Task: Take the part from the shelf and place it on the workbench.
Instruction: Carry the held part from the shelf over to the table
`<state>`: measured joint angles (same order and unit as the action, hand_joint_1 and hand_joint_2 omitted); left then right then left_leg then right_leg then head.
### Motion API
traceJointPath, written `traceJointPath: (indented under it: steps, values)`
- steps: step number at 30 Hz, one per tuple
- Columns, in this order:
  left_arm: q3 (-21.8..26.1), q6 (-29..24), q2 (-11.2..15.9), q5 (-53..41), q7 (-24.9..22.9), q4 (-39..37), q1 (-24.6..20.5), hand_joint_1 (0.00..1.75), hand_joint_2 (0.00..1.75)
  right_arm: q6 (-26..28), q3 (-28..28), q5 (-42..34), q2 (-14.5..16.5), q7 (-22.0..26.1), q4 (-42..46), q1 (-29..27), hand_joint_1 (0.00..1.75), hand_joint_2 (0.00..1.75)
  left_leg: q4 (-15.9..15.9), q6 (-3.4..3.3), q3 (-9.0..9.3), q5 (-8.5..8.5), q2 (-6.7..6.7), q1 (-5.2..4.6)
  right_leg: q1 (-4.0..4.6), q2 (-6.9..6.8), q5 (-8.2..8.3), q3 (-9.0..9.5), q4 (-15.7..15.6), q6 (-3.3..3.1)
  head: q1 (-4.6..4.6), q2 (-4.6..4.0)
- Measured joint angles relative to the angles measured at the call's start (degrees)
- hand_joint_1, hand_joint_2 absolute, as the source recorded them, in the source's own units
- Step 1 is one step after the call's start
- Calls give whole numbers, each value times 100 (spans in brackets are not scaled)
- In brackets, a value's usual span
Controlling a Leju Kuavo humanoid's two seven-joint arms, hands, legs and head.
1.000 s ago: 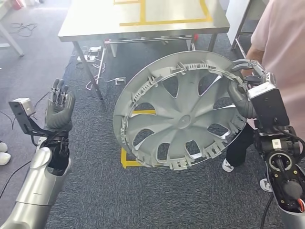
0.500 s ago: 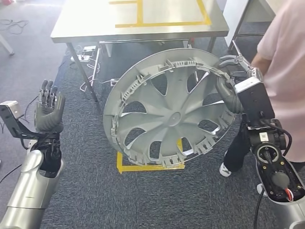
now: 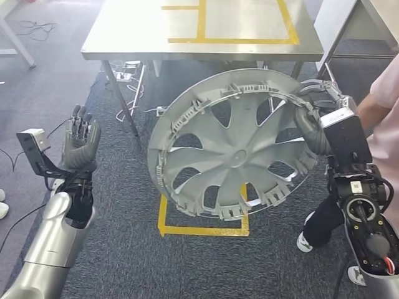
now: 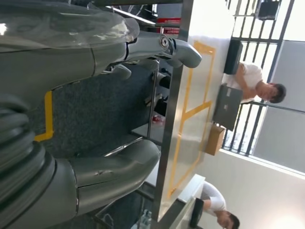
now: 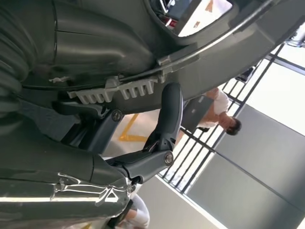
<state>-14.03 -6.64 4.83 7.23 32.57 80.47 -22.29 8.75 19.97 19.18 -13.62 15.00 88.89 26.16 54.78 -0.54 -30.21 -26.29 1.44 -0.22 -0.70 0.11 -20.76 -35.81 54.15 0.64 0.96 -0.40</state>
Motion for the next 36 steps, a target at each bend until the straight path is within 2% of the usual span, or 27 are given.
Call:
traceJointPath:
  steps: [1, 2, 3, 5, 6, 7, 8, 10, 11, 12, 15, 16, 17, 20, 21, 22, 23, 24, 26, 27, 28, 29, 31, 33, 34, 36]
  values:
    - [0, -2, -2, -1, -1, 4, -5, 0, 175, -1, -2, 3, 0, 4, -1, 6, 175, 175, 207, 32, -114, 5, -15, 3, -15, -3, -17, 53, -25, -28, -14, 1]
    - [0, -4, 0, -2, -1, 7, -1, 0, 175, -1, -3, 3, 0, 8, -3, 9, 175, 175, 528, 71, -308, -31, -34, 15, -33, -4, -42, 111, -51, -50, -33, 1]
    - [0, -7, 2, -2, -2, 5, 14, 0, 175, -2, -3, 2, 1, 9, -7, 5, 175, 175, 917, 115, -558, -117, -54, 33, -42, -5, -76, 163, -65, -68, -62, 0]
    - [0, -12, 5, -2, -4, -6, 69, 0, 175, -7, 3, 1, 2, 8, -26, -28, 175, 175, 1536, 178, -1020, -422, -78, 72, -54, -4, -175, 274, -72, -78, -123, -1]
    - [0, -12, 4, -2, -4, -13, 92, 0, 175, -9, 9, 1, 2, 7, -36, -48, 175, 175, 1630, 192, -1157, -502, -87, 89, -59, -2, -230, 339, -72, -73, -151, -1]
    - [0, -11, 2, -2, -5, -17, 103, 0, 175, -12, 15, 1, 2, 7, -44, -62, 175, 175, 1535, 193, -1209, -454, -94, 101, -66, 0, -287, 412, -72, -60, -178, 0]
    - [0, -10, 1, -2, -5, -20, 104, 0, 175, -13, 18, 1, 3, 6, -49, -67, 175, 175, 1257, 186, -1172, -255, -100, 109, -74, 0, -344, 488, -71, -42, -200, 0]
    - [0, -8, 3, -2, -5, -22, 97, 0, 175, -15, 18, 1, 3, 6, -49, -58, 175, 175, 419, 161, -963, 402, -129, 110, -81, -4, -465, 622, -63, 16, -250, 0]
    - [0, -6, 4, -1, -11, -22, 93, 0, 175, -16, 16, 1, 3, 5, -45, -50, 175, 175, 104, 138, -877, 625, -147, 99, -77, 0, -518, 658, -65, 53, -270, 0]
    - [0, -4, 5, 0, -16, -21, 91, 0, 175, -19, 16, 1, 3, 0, -41, -42, 175, 175, -84, 108, -829, 761, -155, 82, -70, 2, -563, 683, -76, 95, -277, 0]
    - [0, -2, 4, 1, -27, -7, 69, 0, 175, -25, -2, 3, 3, -18, -4, -28, 175, 175, -145, -20, -746, 716, -140, 63, -72, -3, -648, 764, -74, 214, -254, 1]
    - [0, -2, 2, 0, -26, 0, 53, 0, 175, -25, -8, 4, 3, -17, 8, -23, 175, 175, -151, -65, -688, 683, -135, 69, -80, -9, -694, 734, 51, 235, -238, 1]
    - [0, -2, 0, -1, -26, 7, 39, 0, 175, -25, -13, 4, 3, -16, 17, -19, 175, 175, -153, -106, -625, 651, -127, 68, -87, -14, -779, 622, 296, 245, -206, 1]
    - [0, -4, -4, 1, -30, 12, 45, 0, 175, -28, -20, 2, 3, -22, 22, -35, 175, 175, -154, -181, -465, 525, -102, 34, -65, -15, -1197, -61, 1491, 230, -86, 1]
    - [0, -5, -5, 2, -34, 12, 57, 0, 175, -31, -20, 3, 2, -25, 22, -45, 175, 175, -153, -191, -412, 479, -91, 16, -49, -14, -1306, -239, 1718, 217, -58, 1]
    - [0, -6, -8, 3, -38, 12, 66, 0, 175, -33, -19, 5, 2, -26, 22, -54, 175, 175, -152, -198, -358, 436, -81, -2, -34, -14, -1346, -344, 1788, 202, -33, 1]
    - [0, -7, -10, 4, -43, 13, 70, 0, 175, -35, -19, 7, 2, -27, 23, -58, 175, 175, -151, -204, -298, 391, -70, -21, -15, -14, -1284, -371, 1690, 175, -7, 1]
    - [0, -7, -12, 4, -45, 14, 69, 0, 175, -36, -20, 8, 2, -27, 28, -59, 175, 175, -150, -209, -232, 346, -61, -43, 6, -13, -1115, -329, 1448, 138, 19, 1]
    - [0, -7, -16, 5, -46, 19, 64, 0, 175, -36, -25, 8, 2, -25, 48, -56, 175, 175, -148, -218, -94, 243, -50, -85, 81, -5, -488, -165, 676, 11, 61, 0]
    - [0, -7, -17, 7, -51, 21, 64, 0, 175, -37, -27, 8, 2, -26, 57, -50, 175, 175, -146, -211, -45, 195, -41, -103, 118, -3, -235, -81, 323, -53, 70, -1]
    - [0, -8, -19, 9, -62, 23, 65, 0, 175, -40, -31, 8, 2, -28, 67, -45, 175, 175, -145, -195, -20, 153, -33, -110, 154, 1, -50, -9, 84, -106, 66, -1]
    - [0, -9, -19, 11, -76, 25, 67, 0, 175, -44, -39, 8, 2, -33, 77, -41, 175, 175, -130, -174, -6, 126, -27, -114, 174, 0, 3, 34, -30, -145, 60, 0]
    - [-1, -16, -20, 14, -102, 51, 69, 0, 175, -51, -54, 12, 2, -44, 112, -32, 175, 175, -97, -124, 11, 77, -21, -114, 155, -2, -17, 153, -87, -180, 62, 0]
    - [-1, -22, -20, 14, -108, 90, 49, 0, 175, -56, -62, 16, 2, -52, 144, -13, 175, 175, 186, -50, -107, -19, -31, -104, 107, -7, -42, 269, -148, -205, 44, 0]
    - [-1, -22, -17, 14, -116, 104, 42, 0, 175, -61, -62, 17, 2, -59, 155, 0, 175, 175, 503, -3, -289, -122, -39, -81, 88, -10, -61, 315, -168, -212, 25, 0]
    - [-1, -18, -9, 15, -139, 113, 48, 0, 175, -83, -62, 22, 2, -82, 165, 19, 175, 175, 1280, 93, -806, -397, -51, -5, 57, -10, -126, 375, -173, -215, -30, 1]
